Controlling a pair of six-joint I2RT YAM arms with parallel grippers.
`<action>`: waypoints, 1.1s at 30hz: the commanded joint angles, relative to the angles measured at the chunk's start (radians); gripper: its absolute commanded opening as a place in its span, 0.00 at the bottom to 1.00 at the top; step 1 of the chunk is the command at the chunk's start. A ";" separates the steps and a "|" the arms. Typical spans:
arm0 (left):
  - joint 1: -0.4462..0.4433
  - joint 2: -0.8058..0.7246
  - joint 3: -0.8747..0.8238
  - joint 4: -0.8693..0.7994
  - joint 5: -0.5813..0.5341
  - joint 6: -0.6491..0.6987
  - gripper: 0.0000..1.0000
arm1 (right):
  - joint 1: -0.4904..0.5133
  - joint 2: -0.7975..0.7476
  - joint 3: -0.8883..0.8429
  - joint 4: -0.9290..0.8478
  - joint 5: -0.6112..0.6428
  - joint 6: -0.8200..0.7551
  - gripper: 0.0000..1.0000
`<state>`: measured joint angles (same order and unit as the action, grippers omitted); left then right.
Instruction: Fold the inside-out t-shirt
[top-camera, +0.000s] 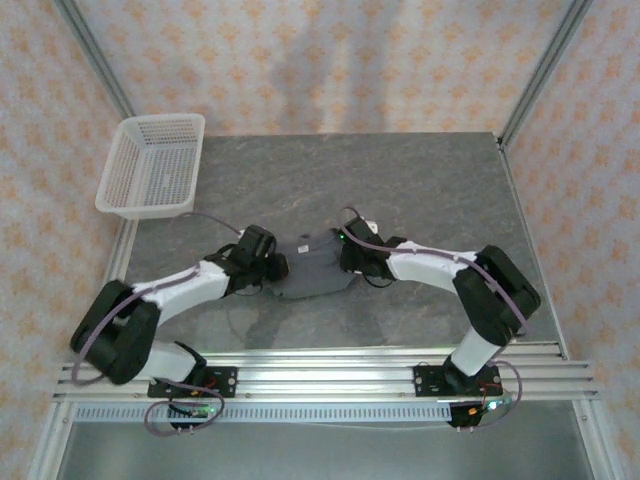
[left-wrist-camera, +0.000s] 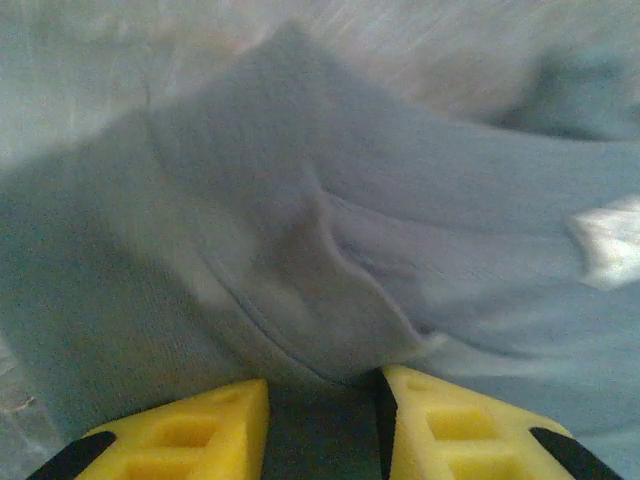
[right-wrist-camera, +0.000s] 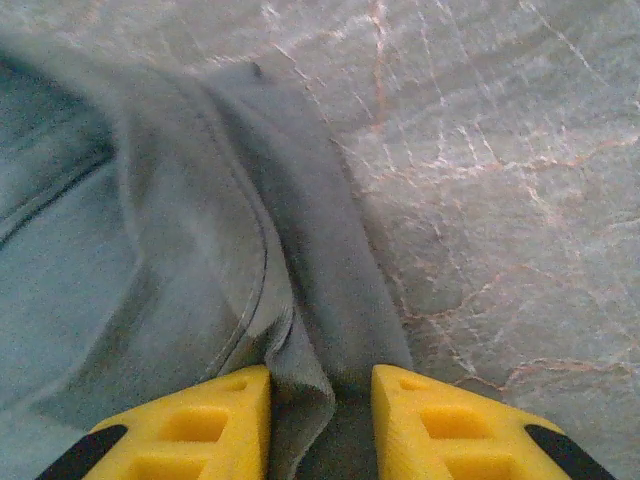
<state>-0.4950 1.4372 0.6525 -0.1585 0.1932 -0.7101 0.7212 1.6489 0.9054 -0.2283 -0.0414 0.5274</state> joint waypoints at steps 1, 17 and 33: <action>0.006 0.041 0.055 -0.082 -0.066 0.009 0.36 | -0.002 -0.050 0.013 -0.052 0.025 0.019 0.30; 0.105 -0.211 0.043 -0.322 -0.027 -0.154 0.93 | -0.161 -0.550 -0.191 -0.088 -0.045 0.358 0.74; -0.109 0.353 0.294 0.239 0.185 -0.277 0.89 | -0.213 -0.676 -0.201 -0.253 -0.070 0.419 0.73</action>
<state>-0.5362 1.7031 0.8856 -0.0269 0.3485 -0.9180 0.5350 1.0382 0.6971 -0.3943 -0.1925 0.8917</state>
